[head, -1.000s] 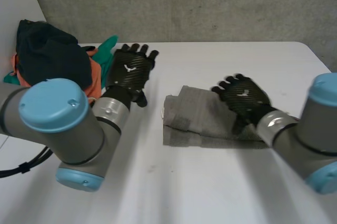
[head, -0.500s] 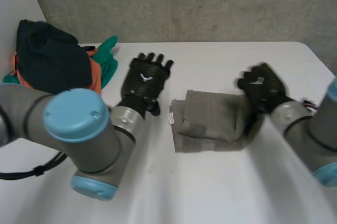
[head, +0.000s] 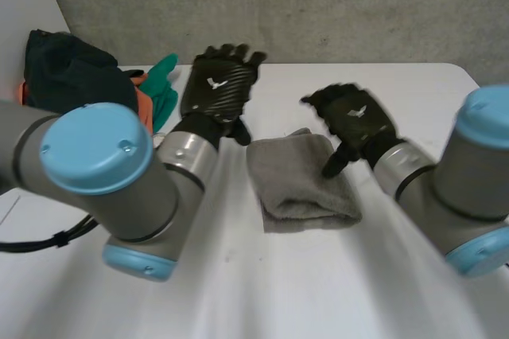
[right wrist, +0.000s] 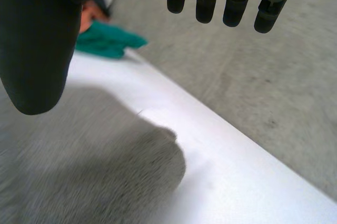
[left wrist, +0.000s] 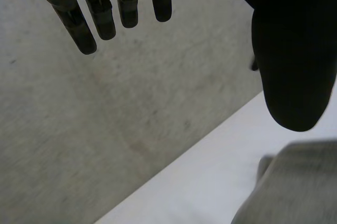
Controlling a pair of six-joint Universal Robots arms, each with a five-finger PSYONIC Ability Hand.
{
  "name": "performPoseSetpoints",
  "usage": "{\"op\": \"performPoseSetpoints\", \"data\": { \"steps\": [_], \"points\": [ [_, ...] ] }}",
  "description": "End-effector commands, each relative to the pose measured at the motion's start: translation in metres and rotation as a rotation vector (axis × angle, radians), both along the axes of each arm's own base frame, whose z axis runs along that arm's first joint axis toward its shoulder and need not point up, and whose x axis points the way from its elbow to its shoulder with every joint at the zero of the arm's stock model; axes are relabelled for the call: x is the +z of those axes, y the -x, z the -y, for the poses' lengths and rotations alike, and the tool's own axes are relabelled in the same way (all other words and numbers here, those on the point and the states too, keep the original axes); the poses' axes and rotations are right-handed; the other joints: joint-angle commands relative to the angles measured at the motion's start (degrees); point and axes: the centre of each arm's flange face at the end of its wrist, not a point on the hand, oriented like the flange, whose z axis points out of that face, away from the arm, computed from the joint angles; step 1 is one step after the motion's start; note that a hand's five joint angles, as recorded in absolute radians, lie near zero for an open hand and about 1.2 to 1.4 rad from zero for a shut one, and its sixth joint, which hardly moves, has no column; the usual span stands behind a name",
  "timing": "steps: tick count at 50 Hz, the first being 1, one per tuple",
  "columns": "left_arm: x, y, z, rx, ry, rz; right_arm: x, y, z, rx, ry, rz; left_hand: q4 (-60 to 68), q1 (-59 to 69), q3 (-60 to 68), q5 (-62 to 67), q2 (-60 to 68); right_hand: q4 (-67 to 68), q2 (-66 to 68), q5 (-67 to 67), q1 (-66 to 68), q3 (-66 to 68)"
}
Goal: Fold the laundry.
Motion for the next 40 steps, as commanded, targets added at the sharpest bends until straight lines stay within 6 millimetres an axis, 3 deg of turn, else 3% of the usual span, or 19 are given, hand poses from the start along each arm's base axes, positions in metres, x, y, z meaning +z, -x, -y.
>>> {"op": "performPoseSetpoints", "data": {
  "steps": [1, 5, 11, 16, 21, 25, 30, 32, 36, 40],
  "points": [
    [-0.018, 0.038, -0.009, -0.083, -0.087, 0.038, -0.005, 0.014, 0.02, -0.04, -0.256, 0.069, -1.1, -0.6, -1.6, -2.1, -1.3, -2.1, -2.1, -2.5, -2.6, -2.1],
    [-0.056, 0.053, -0.01, -0.1, -0.21, 0.117, -0.023, 0.012, 0.031, -0.045, -0.35, 0.003, -0.1, 0.4, -0.6, -1.1, -0.3, -2.1, -2.1, -2.5, -2.6, -2.1],
    [-0.099, 0.046, -0.005, -0.04, -0.36, 0.236, -0.059, 0.011, 0.045, -0.046, -0.481, -0.056, 1.8, 2.3, 1.3, 0.8, 1.5, -2.1, -2.1, -2.5, -2.6, -2.1],
    [-0.112, 0.031, 0.004, 0.033, -0.408, 0.29, -0.085, 0.01, 0.053, -0.036, -0.477, -0.17, 4.1, 4.6, 3.6, 3.1, 3.9, -2.1, -2.1, -2.5, -2.6, -2.1],
    [-0.116, 0.02, 0.007, 0.051, -0.458, 0.332, -0.076, 0.015, 0.058, -0.051, -0.385, -0.254, 9.3, 9.9, 8.8, 8.3, 9.1, -2.1, -2.1, -2.5, -2.6, -2.1],
    [-0.102, 0.02, 0.004, 0.043, -0.446, 0.316, -0.053, 0.017, 0.06, -0.085, -0.284, -0.276, 8.3, 8.9, 7.8, 7.3, 8.1, -2.1, -2.1, -2.5, -2.6, -2.1],
    [-0.034, 0.019, 0.001, -0.002, -0.321, 0.182, -0.021, 0.02, 0.056, -0.121, -0.145, -0.235, 2.6, 3.1, 2.1, 1.6, 2.4, -2.1, -2.1, -2.5, -2.6, -2.1],
    [-0.021, 0.018, 0.0, -0.025, -0.284, 0.146, -0.003, 0.022, 0.049, -0.136, -0.08, -0.213, 1.3, 1.8, 0.8, 0.3, 1.0, -2.1, -2.1, -2.5, -2.6, -2.1],
    [0.006, 0.014, 0.0, -0.095, -0.204, 0.076, 0.002, 0.031, 0.035, -0.164, -0.046, -0.198, 0.6, 1.1, 0.1, -0.4, 0.3, -2.1, -2.1, -2.5, -2.6, -2.1],
    [0.028, 0.007, 0.001, -0.193, -0.161, 0.047, -0.015, 0.036, 0.018, -0.155, -0.115, -0.197, 0.6, 1.1, 0.1, -0.4, 0.3, -2.1, -2.1, -2.5, -2.6, -2.1]
  ]
}}
